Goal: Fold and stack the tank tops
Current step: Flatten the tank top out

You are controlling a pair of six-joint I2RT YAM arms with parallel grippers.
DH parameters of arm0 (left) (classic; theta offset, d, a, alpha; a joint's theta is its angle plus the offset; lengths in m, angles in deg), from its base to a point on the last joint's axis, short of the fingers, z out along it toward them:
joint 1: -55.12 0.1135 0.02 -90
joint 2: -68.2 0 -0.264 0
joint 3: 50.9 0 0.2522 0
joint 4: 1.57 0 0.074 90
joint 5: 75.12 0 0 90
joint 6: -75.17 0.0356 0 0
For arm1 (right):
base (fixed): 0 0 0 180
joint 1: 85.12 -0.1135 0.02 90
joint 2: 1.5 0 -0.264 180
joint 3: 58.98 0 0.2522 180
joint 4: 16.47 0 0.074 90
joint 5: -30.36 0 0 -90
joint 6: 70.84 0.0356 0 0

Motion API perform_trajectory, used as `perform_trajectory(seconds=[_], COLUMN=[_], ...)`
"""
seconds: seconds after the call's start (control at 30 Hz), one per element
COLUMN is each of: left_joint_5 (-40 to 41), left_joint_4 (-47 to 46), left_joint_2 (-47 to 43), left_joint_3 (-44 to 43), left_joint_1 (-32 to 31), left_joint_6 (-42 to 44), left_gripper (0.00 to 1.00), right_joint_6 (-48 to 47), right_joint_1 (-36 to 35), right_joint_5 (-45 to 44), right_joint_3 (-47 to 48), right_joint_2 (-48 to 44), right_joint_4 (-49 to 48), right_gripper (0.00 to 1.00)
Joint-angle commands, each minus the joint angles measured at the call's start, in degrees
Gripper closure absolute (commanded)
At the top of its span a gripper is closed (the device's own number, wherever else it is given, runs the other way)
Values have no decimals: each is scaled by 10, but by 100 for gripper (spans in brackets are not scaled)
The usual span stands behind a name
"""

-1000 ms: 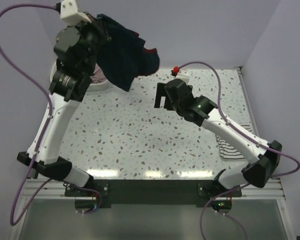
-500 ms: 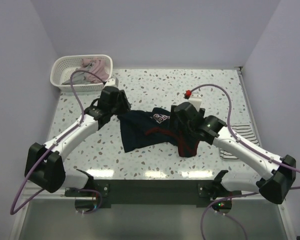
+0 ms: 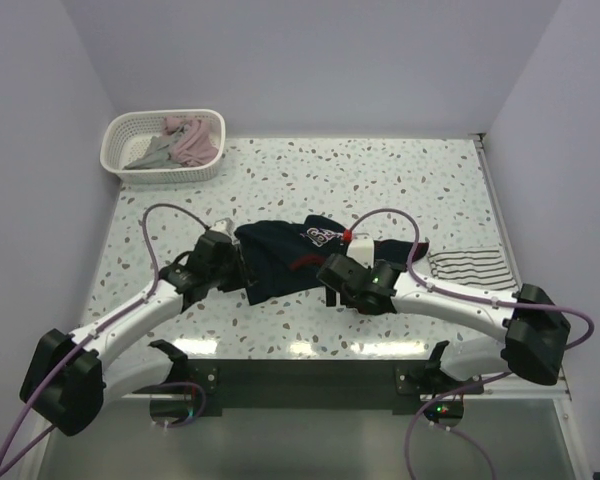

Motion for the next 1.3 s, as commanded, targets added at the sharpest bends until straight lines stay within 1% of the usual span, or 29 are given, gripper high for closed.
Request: perform_trajectory(seconds=[0.0, 0.1, 0.17, 0.23, 0.27, 0.33, 0.4, 0.43, 0.5, 0.53, 0.63, 0.67, 0.73, 0.77, 0.8, 0.83, 0.87, 0.9, 0.93, 0.97, 1.0, 1.03, 1.07, 1.1, 1.13, 1.17, 1.2, 1.23, 1.27], left_joint_5=[-10, -1, -6, -15, -15, -8, 0, 14, 21, 25, 26, 25, 29, 30, 31, 31, 32, 35, 41, 44, 47, 50, 51, 57, 63, 70, 78, 93, 99], left_joint_4=[23, 28, 15, 5, -2, -4, -3, -3, -20, -25, -51, -59, -67, -74, -77, -77, -76, -72, -63, -57, -51, -37, -28, -18, 5, 21, 36, 65, 76], left_joint_2=[-31, -37, -28, -12, -7, 7, 9, 8, 13, 26, 59, 66, 80, 84, 88, 95, 97, 100, 101, 100, 97, 87, 80, 62, 51, 41, 31, 10, 1], left_joint_3=[28, 47, 58, 68, 71, 76, 83, 90, 99, 100, 100, 99, 97, 97, 95, 90, 87, 84, 77, 74, 72, 67, 64, 60, 57, 52, 47, 39, 36], left_joint_1=[-15, -24, -25, -28, -29, -33, -34, -34, -34, -34, -34, -34, -34, -34, -34, -34, -34, -34, -34, -34, -34, -34, -34, -34, -34, -34, -34, -34, -34], left_joint_6=[-31, -34, -35, -37, -40, -49, -60, -63, -64, -64, -60, -59, -58, -58, -57, -56, -51, -49, -47, -42, -41, -40, -37, -37, -36, -34, -33, -32, -30], left_gripper=[61, 52, 50, 50, 50, 51, 53, 53, 53, 53, 53, 54, 56, 59, 67, 73, 90, 97, 100, 100, 100, 100, 100, 100, 100, 100, 100, 100, 100], right_joint_6=[69, 89, 96, 100, 102, 103, 108, 115, 117, 111, 100, 100, 96, 82, 68, 13, -25, -64, -142, -181, -218, -275, -296, -315, -345, -358, -370, -382, -384], right_joint_1=[-1, -1, -2, -2, -2, -2, -3, -2, -2, -2, -1, -1, -1, 1, 19, 35, 58, 115, 142, 166, 207, 227, 242, 262, 267, 269, 269, 269, 270], right_joint_5=[-30, -16, -9, -11, -12, -11, -22, -35, -58, -83, -133, -150, -176, -203, -211, -216, -193, -170, -154, -124, -108, -93, -77, -55, -46, -36, -20, -11, -2], right_joint_3=[-50, -83, -100, -108, -112, -113, -105, -97, -67, -54, 9, 48, 84, 117, 134, 149, 185, 206, 227, 270, 297, 377, 429, 485, 600, 658, 716, 828, 879], right_joint_2=[-13, -25, -26, -19, -5, 9, 29, 34, 33, 32, 43, 49, 57, 58, 60, 65, 68, 76, 96, 114, 135, 202, 240, 277, 322, 398, 442, 479, 551], right_joint_4=[19, 12, 1, -7, -16, -26, -20, -11, 21, 31, 82, 119, 147, 154, 157, 146, 101, 72, 38, -38, -72, -95, -114, -115, -114, -108, -100, -90, -68], right_gripper=[13, 15, 17, 18, 22, 24, 34, 47, 63, 75, 90, 92, 95, 95, 95, 95, 96, 97, 98, 98, 98, 98, 99, 100, 100, 100, 97, 94, 92])
